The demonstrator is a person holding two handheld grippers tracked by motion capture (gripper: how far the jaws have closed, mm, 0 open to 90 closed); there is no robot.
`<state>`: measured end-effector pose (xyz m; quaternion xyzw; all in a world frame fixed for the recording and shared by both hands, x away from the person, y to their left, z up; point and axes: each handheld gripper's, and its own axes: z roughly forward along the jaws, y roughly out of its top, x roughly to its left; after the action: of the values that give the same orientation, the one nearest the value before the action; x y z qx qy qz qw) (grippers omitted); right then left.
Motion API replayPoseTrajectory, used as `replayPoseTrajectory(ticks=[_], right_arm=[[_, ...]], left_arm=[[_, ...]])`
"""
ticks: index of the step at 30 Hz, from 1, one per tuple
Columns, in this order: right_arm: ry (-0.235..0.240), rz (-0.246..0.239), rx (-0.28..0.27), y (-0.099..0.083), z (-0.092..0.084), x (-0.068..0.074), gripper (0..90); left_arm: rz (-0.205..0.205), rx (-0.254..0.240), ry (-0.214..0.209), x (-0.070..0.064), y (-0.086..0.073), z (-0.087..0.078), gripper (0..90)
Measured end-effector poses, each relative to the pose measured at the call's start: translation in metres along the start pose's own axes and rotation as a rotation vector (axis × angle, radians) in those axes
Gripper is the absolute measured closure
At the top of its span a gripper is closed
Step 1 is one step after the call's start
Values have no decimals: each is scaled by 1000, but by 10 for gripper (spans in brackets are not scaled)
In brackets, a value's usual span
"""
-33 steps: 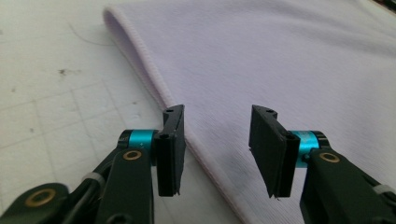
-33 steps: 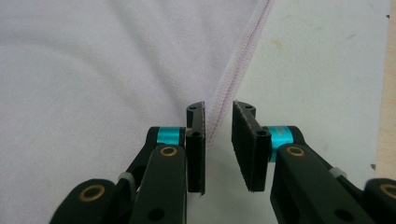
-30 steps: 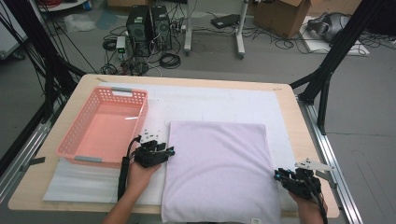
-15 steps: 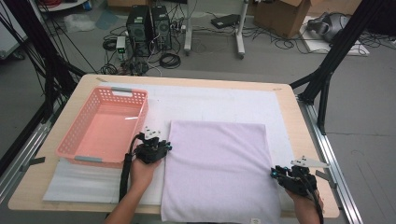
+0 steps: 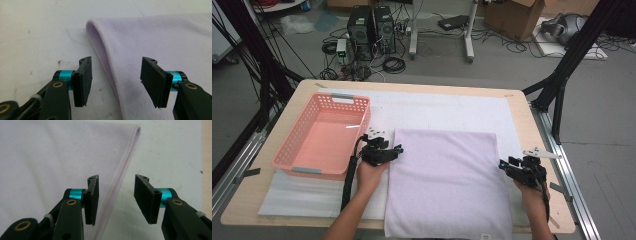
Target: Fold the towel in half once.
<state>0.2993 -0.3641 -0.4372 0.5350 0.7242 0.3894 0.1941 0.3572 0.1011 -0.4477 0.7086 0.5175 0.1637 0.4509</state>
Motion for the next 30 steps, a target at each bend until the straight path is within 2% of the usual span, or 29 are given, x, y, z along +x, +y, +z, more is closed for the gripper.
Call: replayPoseTrajectory(ticks=[4,5,8,10,12,14,17,18,19,20,21,23,26,30], right_arm=[[-9,-21,19,12,20,-2,522],[-15,-21,22,15,23,-3,514],[-30,-8,38,23,34,-8,496],[-34,12,42,28,41,-11,504],[-48,31,47,32,48,-14,518],[-55,36,58,35,54,-14,539],[-70,6,58,37,57,-13,632],[-60,10,56,37,57,-13,693],[-42,20,60,37,57,-13,777],[-17,18,64,37,57,-12,844],[-25,6,67,37,57,-9,856],[-35,-13,75,38,57,-7,872],[-43,-14,60,39,55,-10,877],[-70,1,-14,43,49,-15,880]], left_arm=[[6,28,-17,0,10,11,429],[11,26,-6,0,12,14,429],[-11,43,23,5,16,24,416],[-5,48,27,6,17,29,419],[16,39,40,5,17,32,477],[5,36,51,5,17,32,543],[20,38,42,5,16,32,677],[41,43,17,3,16,33,759],[62,45,21,0,16,33,824],[75,45,29,-1,16,33,831],[69,49,21,0,16,33,839],[9,54,10,3,17,33,849],[6,25,24,0,19,33,857],[-2,-40,36,-4,29,30,858]])
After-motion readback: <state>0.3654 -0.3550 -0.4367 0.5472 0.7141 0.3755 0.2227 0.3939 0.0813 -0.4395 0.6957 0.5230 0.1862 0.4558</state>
